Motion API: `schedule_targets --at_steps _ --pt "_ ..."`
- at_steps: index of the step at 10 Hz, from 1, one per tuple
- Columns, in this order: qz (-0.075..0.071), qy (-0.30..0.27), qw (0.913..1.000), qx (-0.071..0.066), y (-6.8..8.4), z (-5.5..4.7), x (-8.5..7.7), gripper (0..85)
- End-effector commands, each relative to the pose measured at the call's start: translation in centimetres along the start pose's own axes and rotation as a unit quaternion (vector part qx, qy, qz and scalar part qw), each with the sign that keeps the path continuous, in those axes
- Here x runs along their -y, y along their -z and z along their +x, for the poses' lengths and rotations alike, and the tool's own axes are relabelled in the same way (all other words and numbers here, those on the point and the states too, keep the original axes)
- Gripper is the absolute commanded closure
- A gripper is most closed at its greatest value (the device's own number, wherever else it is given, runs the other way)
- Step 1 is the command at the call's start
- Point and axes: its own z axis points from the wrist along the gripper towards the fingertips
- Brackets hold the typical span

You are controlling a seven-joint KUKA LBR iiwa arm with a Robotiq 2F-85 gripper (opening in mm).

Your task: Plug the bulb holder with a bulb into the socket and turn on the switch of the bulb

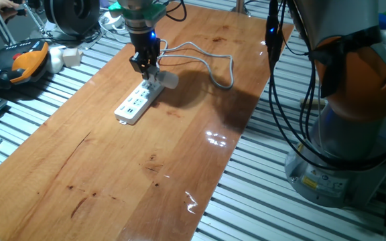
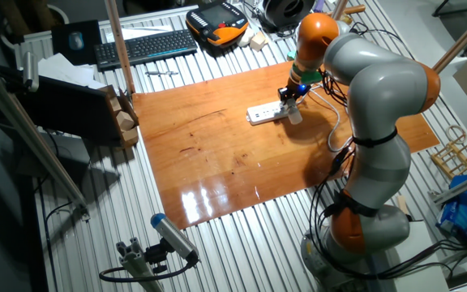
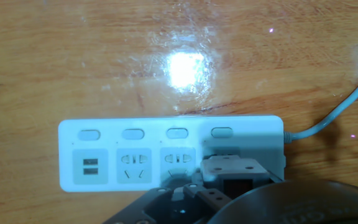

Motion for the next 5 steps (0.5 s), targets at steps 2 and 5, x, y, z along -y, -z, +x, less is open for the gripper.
schedule_targets --at_steps 2,5 --pt "0.000 0.001 1.0000 -0.001 0.01 0.02 0.02 85.0" --pt "0.005 0.001 1.0000 -0.005 -0.07 0.06 0.05 85.0"
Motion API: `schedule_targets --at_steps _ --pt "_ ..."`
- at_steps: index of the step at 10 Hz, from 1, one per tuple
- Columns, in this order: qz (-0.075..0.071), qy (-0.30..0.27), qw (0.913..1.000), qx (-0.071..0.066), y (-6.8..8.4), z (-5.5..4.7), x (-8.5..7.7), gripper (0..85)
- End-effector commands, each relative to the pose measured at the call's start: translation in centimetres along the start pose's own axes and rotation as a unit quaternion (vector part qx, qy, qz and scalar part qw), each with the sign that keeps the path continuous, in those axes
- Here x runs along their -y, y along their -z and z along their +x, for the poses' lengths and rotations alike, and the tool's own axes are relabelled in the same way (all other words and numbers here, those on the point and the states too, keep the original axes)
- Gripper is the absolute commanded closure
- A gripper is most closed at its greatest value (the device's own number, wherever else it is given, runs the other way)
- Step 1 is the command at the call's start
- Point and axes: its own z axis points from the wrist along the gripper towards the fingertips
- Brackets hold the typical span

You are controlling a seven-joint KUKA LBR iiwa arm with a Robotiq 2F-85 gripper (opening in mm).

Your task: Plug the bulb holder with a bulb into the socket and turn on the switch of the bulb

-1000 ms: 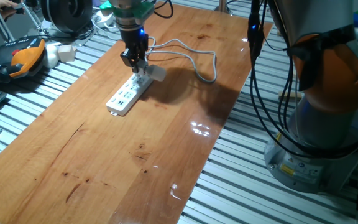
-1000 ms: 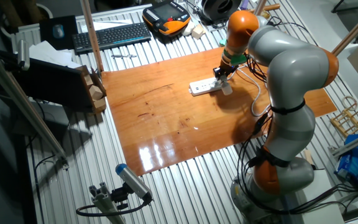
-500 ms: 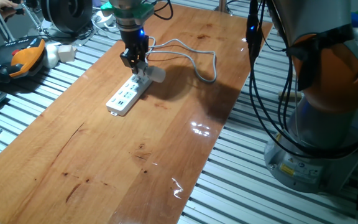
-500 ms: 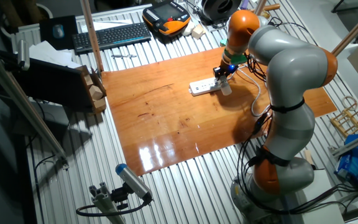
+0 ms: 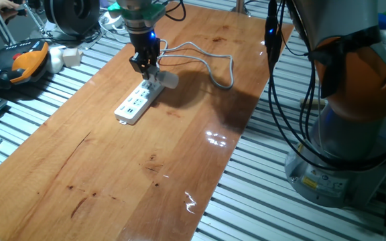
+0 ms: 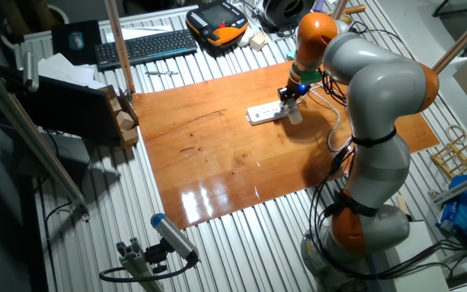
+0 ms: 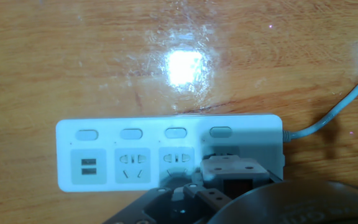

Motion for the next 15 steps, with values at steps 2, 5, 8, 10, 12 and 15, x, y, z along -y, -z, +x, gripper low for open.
schedule_targets --at_steps 2,5,8,10,12,15 --pt "-0.001 -0.002 1.0000 -0.001 -0.07 -0.01 -0.01 85.0" --pt "-0.001 -0.005 1.0000 -0.001 -0.22 -0.11 -0.01 85.0" --pt "-0.001 -0.007 1.0000 -0.001 -0.25 -0.14 0.00 85.0" --pt "-0.003 -0.009 1.0000 -0.001 -0.33 -0.19 0.00 85.0" --pt "-0.003 -0.011 0.9999 -0.002 -0.33 -0.22 0.00 85.0" --pt "-0.001 -0.012 0.9999 -0.003 -0.40 -0.24 0.00 85.0"
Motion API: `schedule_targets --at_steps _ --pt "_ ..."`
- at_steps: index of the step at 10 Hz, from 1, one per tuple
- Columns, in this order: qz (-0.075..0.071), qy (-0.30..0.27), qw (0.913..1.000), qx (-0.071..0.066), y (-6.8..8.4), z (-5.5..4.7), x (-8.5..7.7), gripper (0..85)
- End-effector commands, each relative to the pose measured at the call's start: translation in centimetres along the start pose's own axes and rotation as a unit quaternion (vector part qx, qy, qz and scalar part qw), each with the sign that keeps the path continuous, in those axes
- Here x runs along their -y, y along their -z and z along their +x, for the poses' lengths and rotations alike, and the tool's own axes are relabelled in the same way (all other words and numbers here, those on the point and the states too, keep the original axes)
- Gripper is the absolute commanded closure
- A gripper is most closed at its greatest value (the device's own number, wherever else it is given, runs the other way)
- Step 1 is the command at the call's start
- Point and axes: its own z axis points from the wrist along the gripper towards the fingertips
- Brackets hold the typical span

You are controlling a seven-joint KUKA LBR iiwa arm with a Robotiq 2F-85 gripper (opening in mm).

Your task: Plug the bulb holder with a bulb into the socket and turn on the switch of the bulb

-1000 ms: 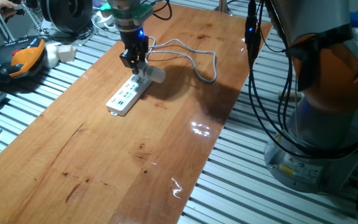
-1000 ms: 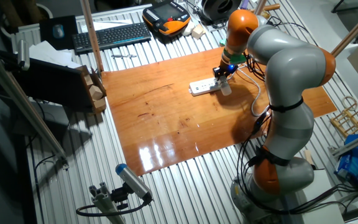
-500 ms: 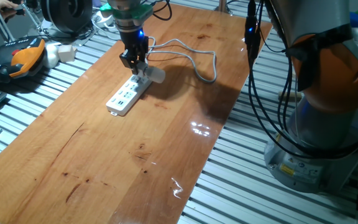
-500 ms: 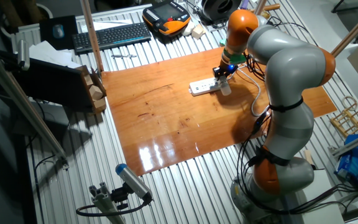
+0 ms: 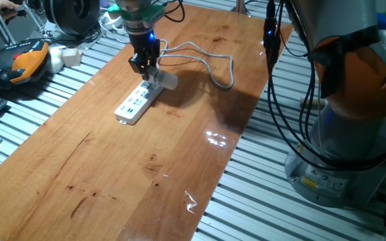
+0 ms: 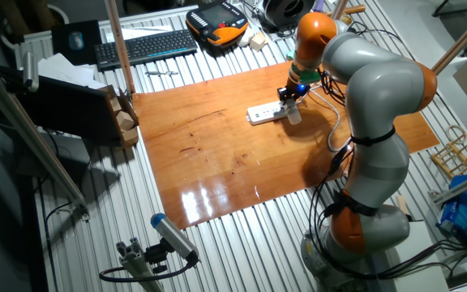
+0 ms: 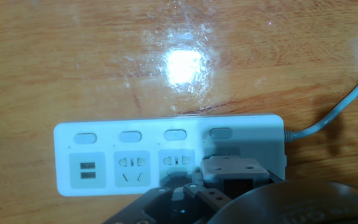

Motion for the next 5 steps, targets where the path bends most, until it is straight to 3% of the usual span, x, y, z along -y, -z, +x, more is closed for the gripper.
schedule_targets --at_steps 1,5 --pt "0.000 -0.001 1.0000 0.000 -0.03 -0.02 0.00 85.0" --pt "0.001 -0.007 1.0000 0.002 -0.24 -0.06 -0.02 85.0"
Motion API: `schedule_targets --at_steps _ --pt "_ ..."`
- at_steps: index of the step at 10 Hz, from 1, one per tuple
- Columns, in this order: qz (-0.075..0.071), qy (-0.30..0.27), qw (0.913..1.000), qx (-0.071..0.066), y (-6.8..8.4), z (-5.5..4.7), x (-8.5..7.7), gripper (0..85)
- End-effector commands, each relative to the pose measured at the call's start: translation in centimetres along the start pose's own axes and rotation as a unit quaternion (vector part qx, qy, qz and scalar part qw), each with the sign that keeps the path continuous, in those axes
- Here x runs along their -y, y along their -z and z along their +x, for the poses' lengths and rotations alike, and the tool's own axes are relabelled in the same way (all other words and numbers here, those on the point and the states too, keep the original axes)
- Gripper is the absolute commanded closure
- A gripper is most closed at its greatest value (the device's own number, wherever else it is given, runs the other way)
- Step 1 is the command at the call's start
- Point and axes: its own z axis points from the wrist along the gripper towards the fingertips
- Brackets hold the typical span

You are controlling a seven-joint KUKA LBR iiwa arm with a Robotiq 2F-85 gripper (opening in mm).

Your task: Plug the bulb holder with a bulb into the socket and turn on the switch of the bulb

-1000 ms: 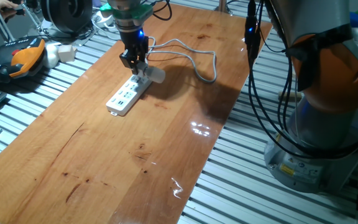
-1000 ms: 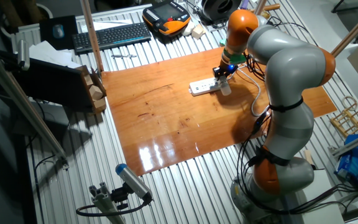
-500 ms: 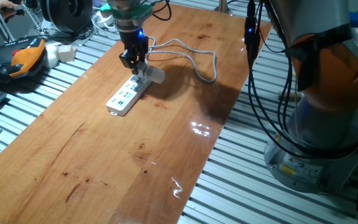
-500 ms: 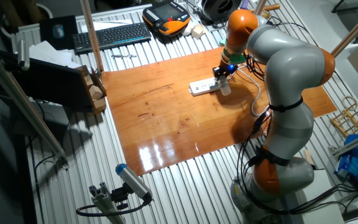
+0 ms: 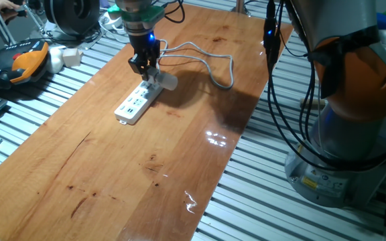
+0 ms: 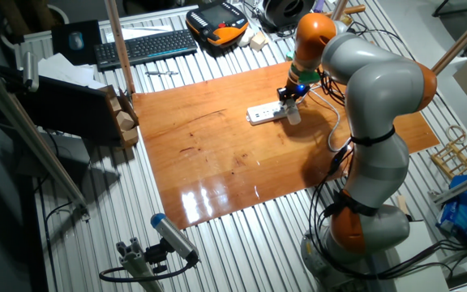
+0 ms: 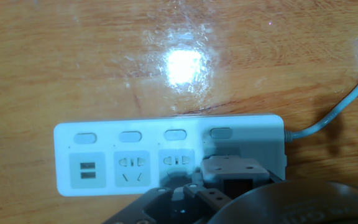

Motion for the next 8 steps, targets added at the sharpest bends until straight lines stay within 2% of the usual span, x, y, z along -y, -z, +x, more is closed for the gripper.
schedule_targets --at_steps 1,8 --pt "0.000 0.000 1.0000 0.000 -0.05 0.01 0.00 85.0" --pt "0.001 -0.001 1.0000 0.001 -0.61 -0.13 -0.02 85.0"
